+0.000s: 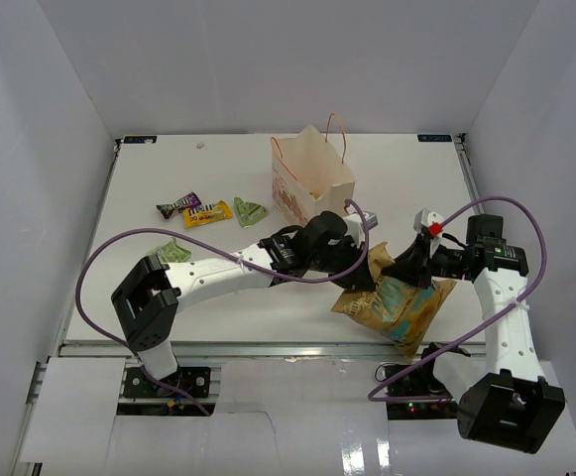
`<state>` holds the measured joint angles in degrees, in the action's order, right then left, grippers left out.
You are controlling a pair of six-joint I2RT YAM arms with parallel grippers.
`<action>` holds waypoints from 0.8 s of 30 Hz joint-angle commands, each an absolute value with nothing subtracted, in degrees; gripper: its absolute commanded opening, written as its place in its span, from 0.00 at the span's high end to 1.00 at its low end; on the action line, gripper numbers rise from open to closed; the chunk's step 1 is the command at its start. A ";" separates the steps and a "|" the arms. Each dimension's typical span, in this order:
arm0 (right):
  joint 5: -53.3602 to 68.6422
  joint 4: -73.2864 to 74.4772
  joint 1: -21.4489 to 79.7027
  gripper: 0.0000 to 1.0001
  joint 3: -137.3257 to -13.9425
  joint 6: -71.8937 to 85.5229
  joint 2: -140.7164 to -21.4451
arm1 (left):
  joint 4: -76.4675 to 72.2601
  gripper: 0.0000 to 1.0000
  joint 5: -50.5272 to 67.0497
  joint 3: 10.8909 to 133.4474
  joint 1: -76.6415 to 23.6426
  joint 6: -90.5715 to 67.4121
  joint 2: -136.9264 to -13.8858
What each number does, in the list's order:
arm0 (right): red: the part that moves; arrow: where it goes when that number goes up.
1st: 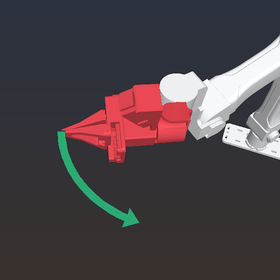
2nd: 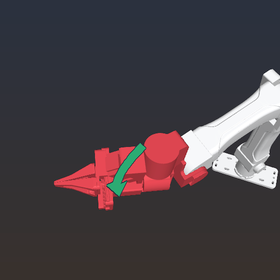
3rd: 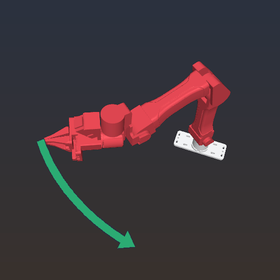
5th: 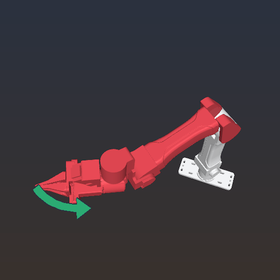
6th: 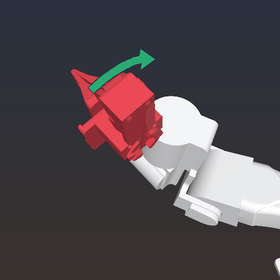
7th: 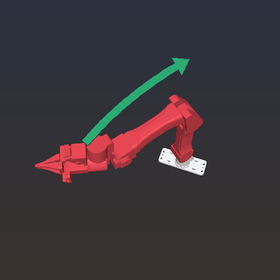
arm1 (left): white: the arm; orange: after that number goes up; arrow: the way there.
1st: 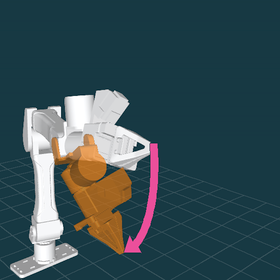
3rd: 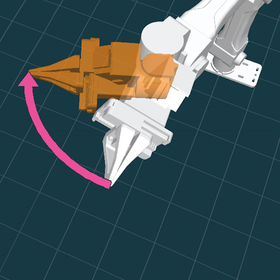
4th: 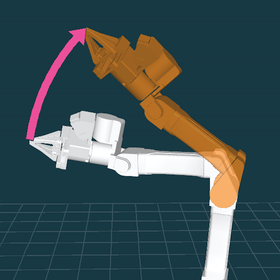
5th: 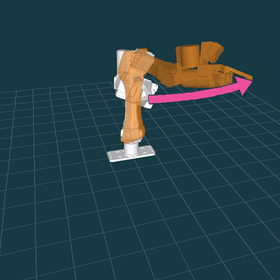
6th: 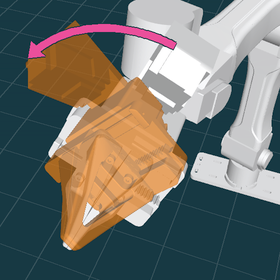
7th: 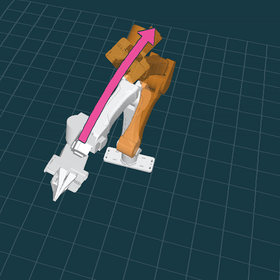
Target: Place the snacks into the paper bag
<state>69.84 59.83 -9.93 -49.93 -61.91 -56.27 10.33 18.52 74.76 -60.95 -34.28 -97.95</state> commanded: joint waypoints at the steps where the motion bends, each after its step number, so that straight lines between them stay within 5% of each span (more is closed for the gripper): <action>1: 72.78 59.33 -9.58 0.82 -50.01 -62.75 -55.11 | 11.07 0.85 17.31 75.86 -60.82 -33.75 -95.37; 12: 72.51 66.79 -9.67 0.13 -55.02 -76.80 -56.60 | 15.11 0.96 13.46 70.93 -60.82 -26.47 -85.97; 18: 72.69 68.91 -7.21 0.08 -58.44 -79.46 -59.06 | 21.96 0.97 8.10 72.33 -60.73 -23.47 -80.87; 24: 71.28 54.54 -6.94 0.09 -59.59 -61.75 -58.80 | 27.15 0.99 3.09 75.93 -60.03 -24.87 -73.84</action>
<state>70.87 63.26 -7.14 -56.95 -71.85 -59.20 26.30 6.98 71.42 -60.60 -25.04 -79.48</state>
